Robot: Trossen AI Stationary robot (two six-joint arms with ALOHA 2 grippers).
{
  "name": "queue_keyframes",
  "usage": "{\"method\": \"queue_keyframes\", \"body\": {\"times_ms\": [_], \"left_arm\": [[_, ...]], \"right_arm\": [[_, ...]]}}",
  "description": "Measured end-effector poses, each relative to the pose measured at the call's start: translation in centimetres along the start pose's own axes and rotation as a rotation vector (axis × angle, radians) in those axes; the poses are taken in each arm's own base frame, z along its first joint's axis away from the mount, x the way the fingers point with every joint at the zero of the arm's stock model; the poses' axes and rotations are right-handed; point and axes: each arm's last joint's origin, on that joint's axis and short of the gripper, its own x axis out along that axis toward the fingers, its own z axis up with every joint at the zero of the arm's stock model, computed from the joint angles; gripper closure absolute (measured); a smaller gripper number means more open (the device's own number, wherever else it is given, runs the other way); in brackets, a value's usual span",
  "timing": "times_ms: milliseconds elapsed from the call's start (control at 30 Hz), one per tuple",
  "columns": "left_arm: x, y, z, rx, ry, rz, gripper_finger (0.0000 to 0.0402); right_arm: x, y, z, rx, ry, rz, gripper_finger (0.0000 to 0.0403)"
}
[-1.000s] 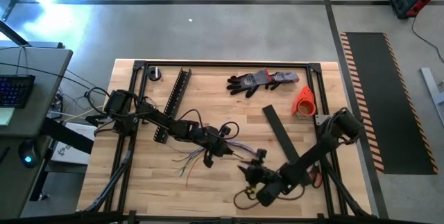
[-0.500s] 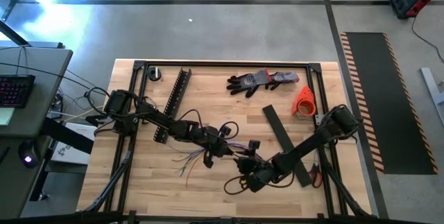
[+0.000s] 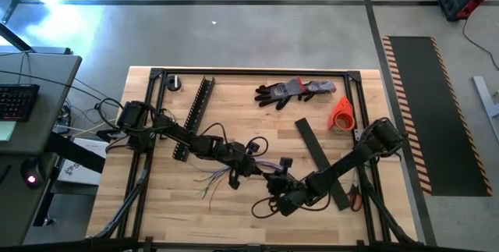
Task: Ziptie cables
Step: Wrap the cables wires with the black zip tie
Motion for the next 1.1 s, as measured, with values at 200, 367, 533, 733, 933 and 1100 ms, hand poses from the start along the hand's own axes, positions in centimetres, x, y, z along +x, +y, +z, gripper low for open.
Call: {"method": "queue_keyframes", "body": {"times_ms": [200, 367, 533, 733, 933, 1100], "left_arm": [[0.0, 0.1, 0.0, 0.0, -0.002, 0.001, 0.0401], [0.0, 0.1, 0.0, 0.0, -0.001, -0.001, 0.0401], [0.0, 0.1, -0.1, -0.001, 0.008, 0.0, 0.0401], [0.0, 0.2, -0.1, -0.002, 0.011, 0.007, 0.0401], [0.0, 0.2, -0.1, -0.012, 0.01, 0.006, 0.0401], [0.0, 0.2, -0.1, -0.018, 0.01, 0.005, 0.0401]], "right_arm": [[-0.7, 0.6, -0.4, 0.07, 0.003, 0.009, 0.0402], [-1.9, 1.3, -1.4, 0.14, 0.037, 0.025, 0.0403], [-3.2, 2.2, -2.6, 0.196, 0.099, 0.069, 0.0402], [-4.7, 3.1, -3.5, 0.262, 0.114, 0.088, 0.0402], [-4.6, 3.8, -0.9, 0.151, -0.006, 0.147, 0.0375], [-2.9, 2.4, 0.5, 0.061, -0.054, 0.059, 0.0294]]}}
